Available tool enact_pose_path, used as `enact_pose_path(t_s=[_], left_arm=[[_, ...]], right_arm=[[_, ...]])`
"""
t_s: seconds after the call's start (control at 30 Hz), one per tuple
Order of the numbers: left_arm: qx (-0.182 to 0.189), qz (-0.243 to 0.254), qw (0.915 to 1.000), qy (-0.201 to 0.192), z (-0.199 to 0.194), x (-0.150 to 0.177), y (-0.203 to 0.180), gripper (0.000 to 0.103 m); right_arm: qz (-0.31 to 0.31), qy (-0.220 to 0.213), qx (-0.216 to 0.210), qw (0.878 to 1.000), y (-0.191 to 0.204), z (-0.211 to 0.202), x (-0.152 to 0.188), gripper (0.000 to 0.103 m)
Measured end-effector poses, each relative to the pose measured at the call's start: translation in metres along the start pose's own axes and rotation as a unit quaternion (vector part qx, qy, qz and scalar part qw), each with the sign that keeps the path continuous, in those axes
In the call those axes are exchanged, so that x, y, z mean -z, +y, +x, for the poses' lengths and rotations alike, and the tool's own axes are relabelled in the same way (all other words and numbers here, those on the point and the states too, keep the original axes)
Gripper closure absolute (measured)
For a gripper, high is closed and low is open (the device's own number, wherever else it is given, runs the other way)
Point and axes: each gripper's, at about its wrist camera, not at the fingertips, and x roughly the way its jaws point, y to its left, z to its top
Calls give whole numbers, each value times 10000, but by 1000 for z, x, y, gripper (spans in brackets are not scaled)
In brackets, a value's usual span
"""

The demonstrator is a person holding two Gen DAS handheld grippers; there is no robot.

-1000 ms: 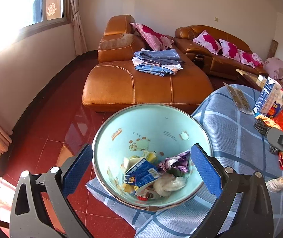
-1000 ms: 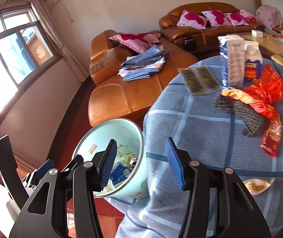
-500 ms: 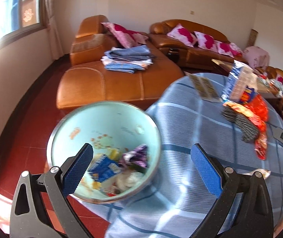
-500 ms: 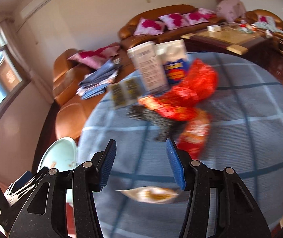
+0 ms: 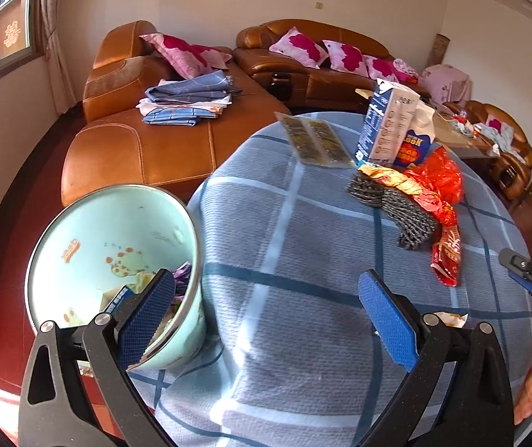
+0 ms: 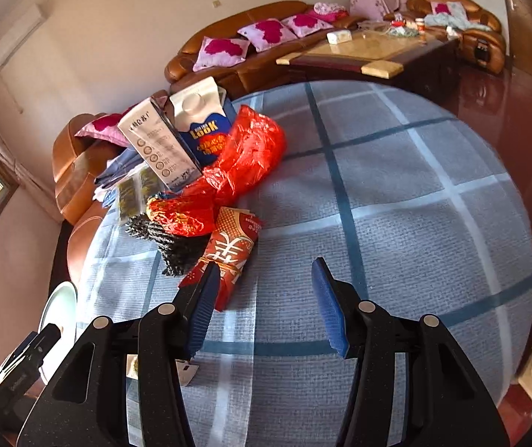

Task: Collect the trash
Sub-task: 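Move both open grippers back over the remaining trash on the table, then grasp the red tube-shaped snack wrapper with the right gripper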

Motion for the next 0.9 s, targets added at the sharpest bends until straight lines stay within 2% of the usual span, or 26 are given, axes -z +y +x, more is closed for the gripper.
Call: enact_pose_path(t_s=[0.27,0.47,0.57,0.7,0.8,0.9], left_arm=[[2,33,10000,81,16,-12,-6,6],[66,107,9998,150,30,-28,-12,6],[109,247,9995,188,38,-37,-21,6],[232,385,9988,216,49,-45,-34,6],[430,493,9974,314,58,-47,-48,6],[695,734,9938,466,71,-49,-69,6]], right_arm=[[-61,419,-170,9990,14,38,-6,51],[-409,752,-109,9963,38,79,-11,50],[-667,800,-144,9945,44,84,-15,62],[-583,882,-311,9939,33,81,-17,71],[-658,715,-102,9952,23,68,-17,84],[-576,456,137,9972,4,53,-21,84]])
